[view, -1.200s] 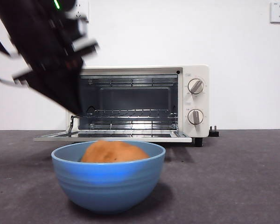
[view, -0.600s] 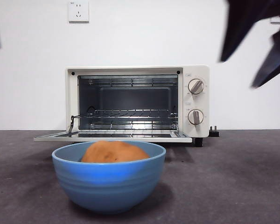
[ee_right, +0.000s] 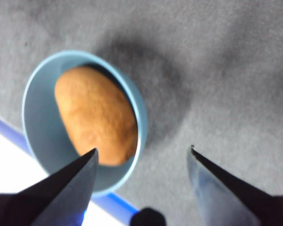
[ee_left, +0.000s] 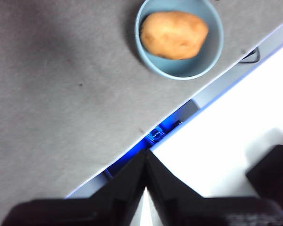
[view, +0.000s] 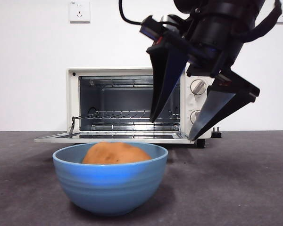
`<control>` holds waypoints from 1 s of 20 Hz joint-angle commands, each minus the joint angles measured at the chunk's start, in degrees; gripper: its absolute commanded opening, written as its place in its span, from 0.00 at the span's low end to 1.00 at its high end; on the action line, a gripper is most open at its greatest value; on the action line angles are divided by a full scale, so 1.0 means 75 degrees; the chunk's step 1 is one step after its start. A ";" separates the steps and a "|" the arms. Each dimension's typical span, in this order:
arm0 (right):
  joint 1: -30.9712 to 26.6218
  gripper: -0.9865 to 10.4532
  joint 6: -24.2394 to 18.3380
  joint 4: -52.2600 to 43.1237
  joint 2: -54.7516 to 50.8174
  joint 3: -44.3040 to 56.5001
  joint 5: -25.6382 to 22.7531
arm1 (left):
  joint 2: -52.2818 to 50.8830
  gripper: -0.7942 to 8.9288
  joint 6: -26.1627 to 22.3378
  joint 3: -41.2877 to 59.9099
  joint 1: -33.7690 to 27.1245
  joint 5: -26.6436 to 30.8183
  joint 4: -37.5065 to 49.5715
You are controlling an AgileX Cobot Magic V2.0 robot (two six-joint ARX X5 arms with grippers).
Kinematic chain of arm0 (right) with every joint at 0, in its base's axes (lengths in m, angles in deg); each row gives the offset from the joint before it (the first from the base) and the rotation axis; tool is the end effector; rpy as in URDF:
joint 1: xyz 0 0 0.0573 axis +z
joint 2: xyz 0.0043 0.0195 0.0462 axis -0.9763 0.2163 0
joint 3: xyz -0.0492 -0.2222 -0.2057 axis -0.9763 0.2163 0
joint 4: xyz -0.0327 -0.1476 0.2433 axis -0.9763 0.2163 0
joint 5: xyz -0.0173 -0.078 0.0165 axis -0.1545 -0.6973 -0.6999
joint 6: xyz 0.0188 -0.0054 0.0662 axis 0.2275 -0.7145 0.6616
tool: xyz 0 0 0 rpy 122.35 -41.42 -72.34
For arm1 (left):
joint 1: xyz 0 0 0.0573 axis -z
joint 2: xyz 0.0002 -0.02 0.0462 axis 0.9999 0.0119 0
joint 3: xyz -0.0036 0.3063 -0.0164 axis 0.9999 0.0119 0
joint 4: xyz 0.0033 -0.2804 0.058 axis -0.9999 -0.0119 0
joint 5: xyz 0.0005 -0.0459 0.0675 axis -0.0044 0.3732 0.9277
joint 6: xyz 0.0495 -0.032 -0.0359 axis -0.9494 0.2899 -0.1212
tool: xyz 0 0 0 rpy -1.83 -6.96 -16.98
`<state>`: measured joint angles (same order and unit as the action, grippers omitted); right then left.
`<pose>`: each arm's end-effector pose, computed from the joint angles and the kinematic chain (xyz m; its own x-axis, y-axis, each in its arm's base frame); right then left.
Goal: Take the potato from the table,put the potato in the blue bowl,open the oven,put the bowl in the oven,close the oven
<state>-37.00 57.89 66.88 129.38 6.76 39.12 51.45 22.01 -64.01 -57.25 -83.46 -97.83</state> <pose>0.2378 0.2232 0.2300 0.0755 0.4489 -0.8904 -0.3977 0.8324 0.3859 0.1047 -0.0788 0.3445 0.2572 -0.4146 -0.8729 0.5596 0.8003 -0.2153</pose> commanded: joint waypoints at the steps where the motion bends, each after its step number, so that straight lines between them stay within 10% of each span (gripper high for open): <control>1: 0.0006 0.36 0.0242 -0.0169 0.0192 0.0047 -0.0015 | -0.0187 0.08 -0.0023 0.0035 0.0035 -0.0452 0.0012; 12: 0.0533 0.34 0.0417 -0.0221 0.1282 -0.0490 -0.0935 | -0.0402 0.08 -0.0026 0.0035 0.0035 -0.0597 0.0012; 20: 0.0603 0.08 0.0571 0.0216 0.1687 -0.0752 -0.0903 | -0.0440 0.08 -0.0090 0.0035 0.0035 -0.0568 0.0012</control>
<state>-32.52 61.43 68.89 141.77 1.43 32.47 48.32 22.01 -64.01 -57.25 -87.73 -97.83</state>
